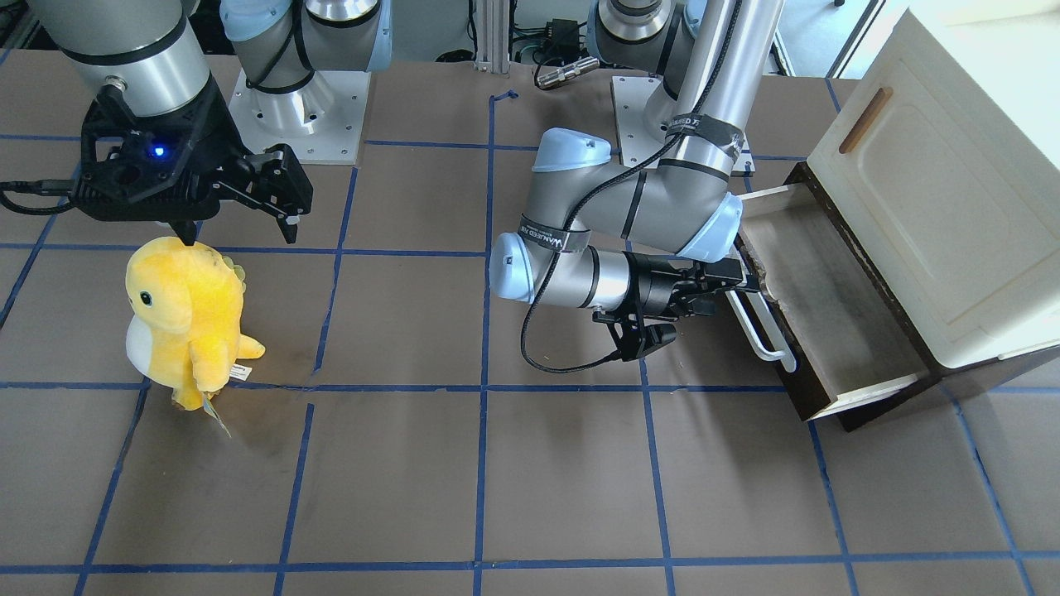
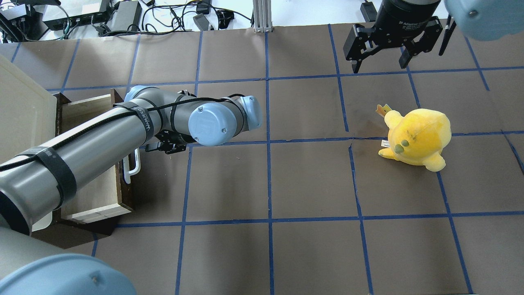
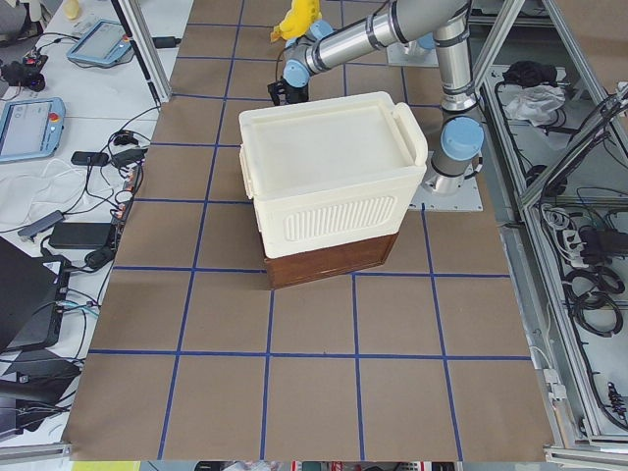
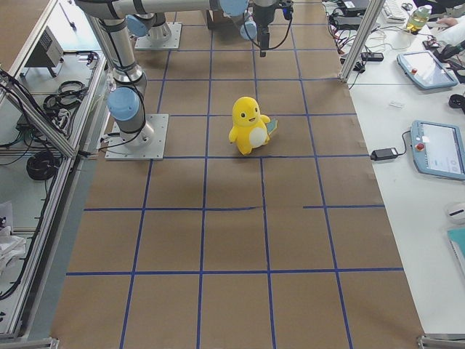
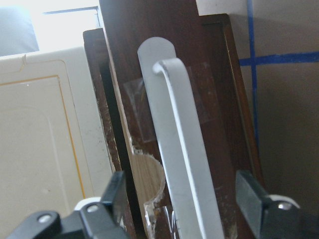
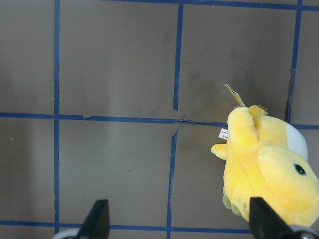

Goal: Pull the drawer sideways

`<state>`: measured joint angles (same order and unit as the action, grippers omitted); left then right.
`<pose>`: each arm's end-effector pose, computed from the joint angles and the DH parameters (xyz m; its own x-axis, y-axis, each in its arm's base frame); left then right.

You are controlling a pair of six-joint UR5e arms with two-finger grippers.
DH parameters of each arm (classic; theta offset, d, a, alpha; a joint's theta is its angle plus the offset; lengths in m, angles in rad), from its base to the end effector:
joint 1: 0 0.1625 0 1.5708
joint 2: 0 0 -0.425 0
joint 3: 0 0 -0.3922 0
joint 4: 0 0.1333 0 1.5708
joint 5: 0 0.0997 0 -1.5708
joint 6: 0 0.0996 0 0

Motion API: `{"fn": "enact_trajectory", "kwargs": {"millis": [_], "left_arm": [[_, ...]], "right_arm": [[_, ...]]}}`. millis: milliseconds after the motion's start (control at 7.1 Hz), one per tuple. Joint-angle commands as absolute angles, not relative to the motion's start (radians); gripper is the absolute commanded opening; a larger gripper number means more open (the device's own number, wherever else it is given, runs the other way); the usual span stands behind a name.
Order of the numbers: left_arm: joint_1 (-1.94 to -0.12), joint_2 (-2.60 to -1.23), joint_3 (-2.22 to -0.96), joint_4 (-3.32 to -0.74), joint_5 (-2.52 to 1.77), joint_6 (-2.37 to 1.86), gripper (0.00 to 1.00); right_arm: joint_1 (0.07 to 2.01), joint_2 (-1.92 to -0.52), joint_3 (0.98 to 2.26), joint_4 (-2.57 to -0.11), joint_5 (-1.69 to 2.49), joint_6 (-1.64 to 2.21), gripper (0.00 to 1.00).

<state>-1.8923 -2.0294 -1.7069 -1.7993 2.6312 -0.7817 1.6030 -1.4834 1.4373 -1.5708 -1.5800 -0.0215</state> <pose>-0.2163 -0.5025 0.2177 -0.3368 0.0860 -0.9376 -0.0316 0.9942 0.1025 0.1495 -0.5285 0.5091 -0.9985 -0.0532 0.0102 -0.0536 0.9975 -0.0459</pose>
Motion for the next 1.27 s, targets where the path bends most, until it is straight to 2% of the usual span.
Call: {"fn": "enact_trajectory", "kwargs": {"millis": [0, 704, 1127], "left_arm": [[-1.89, -1.967, -1.636, -1.6, 2.359, -0.546, 1.0], [-1.786, -1.685, -1.575, -1.563, 1.963, -0.253, 1.0], [-1.725, -1.563, -1.583, -1.667, 1.803, -0.192, 1.0]], "right_arm": [[1.603, -1.483, 1.437, -1.571, -1.58, -0.021, 1.0], [1.603, -1.483, 1.437, -1.571, -1.58, -0.021, 1.0], [1.603, -1.483, 1.437, -1.571, -1.58, -0.021, 1.0]]}}
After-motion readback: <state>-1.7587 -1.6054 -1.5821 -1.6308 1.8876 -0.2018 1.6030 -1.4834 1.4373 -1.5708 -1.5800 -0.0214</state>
